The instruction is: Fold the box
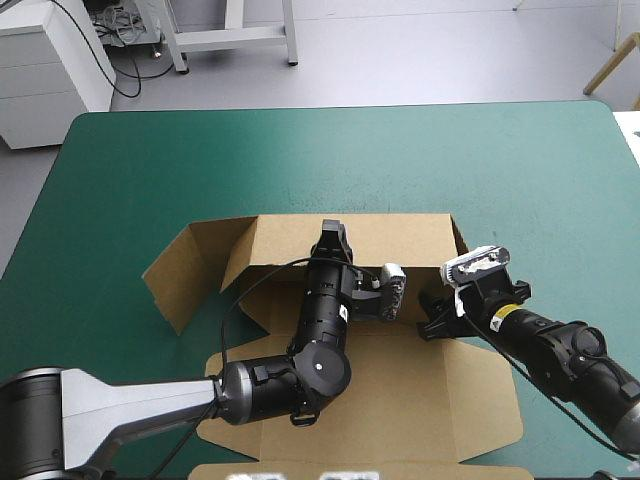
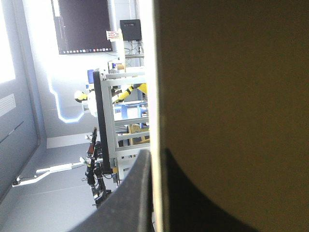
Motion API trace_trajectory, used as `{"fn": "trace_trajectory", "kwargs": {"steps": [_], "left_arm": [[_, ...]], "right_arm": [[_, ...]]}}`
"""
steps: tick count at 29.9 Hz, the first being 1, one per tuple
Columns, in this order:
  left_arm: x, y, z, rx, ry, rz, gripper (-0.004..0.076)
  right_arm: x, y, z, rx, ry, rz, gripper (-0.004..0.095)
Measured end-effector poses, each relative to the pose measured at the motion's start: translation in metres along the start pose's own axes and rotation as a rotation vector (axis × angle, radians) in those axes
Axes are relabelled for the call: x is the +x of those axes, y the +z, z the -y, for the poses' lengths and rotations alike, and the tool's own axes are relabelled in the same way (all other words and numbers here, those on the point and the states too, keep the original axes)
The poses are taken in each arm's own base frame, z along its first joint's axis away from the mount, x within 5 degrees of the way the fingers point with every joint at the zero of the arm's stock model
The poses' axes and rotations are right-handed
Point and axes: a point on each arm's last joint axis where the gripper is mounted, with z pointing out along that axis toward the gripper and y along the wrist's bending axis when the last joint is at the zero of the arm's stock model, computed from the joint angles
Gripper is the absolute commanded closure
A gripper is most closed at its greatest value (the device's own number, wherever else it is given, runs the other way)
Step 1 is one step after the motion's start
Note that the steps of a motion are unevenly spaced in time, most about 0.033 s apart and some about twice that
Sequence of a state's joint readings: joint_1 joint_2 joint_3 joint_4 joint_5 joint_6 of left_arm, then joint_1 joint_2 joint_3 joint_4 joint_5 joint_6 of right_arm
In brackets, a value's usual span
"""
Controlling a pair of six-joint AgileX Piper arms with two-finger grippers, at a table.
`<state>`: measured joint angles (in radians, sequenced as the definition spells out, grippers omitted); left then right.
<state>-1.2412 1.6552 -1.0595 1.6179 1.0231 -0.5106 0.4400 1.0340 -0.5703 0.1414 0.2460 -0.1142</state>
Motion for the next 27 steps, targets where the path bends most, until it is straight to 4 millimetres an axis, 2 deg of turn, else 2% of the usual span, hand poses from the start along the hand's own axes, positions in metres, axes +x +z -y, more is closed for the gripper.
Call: {"fn": "trace_trajectory", "kwargs": {"steps": [1,12,14,17,23,25,27], "left_arm": [[0.0,0.0,0.0,0.001,0.0,0.001,0.0734],[0.001,0.0,0.0,0.002,-0.004,-0.005,0.0732],[0.001,0.0,0.0,0.002,-0.006,-0.012,0.071],[0.002,0.0,0.0,0.005,-0.009,-0.018,0.0602],[0.0,0.0,0.002,0.029,-0.018,-0.005,0.0187],[-0.001,-0.001,0.002,0.026,-0.014,0.006,0.0131],[-0.001,-0.002,0.001,0.013,-0.006,0.008,0.0133]], "right_arm": [[0.0,0.0,0.0,0.0,0.0,0.0,0.0902],[-0.002,0.0,-0.003,-0.008,-0.02,0.018,0.0908],[-0.001,0.001,-0.004,-0.013,-0.026,0.017,0.0908],[-0.002,0.001,-0.005,-0.016,-0.029,0.017,0.0908],[-0.008,0.0,-0.006,-0.024,-0.031,0.013,0.0908],[-0.01,-0.001,-0.007,-0.025,-0.034,0.011,0.0908],[-0.011,-0.001,-0.007,-0.026,-0.036,0.009,0.0908]]}}
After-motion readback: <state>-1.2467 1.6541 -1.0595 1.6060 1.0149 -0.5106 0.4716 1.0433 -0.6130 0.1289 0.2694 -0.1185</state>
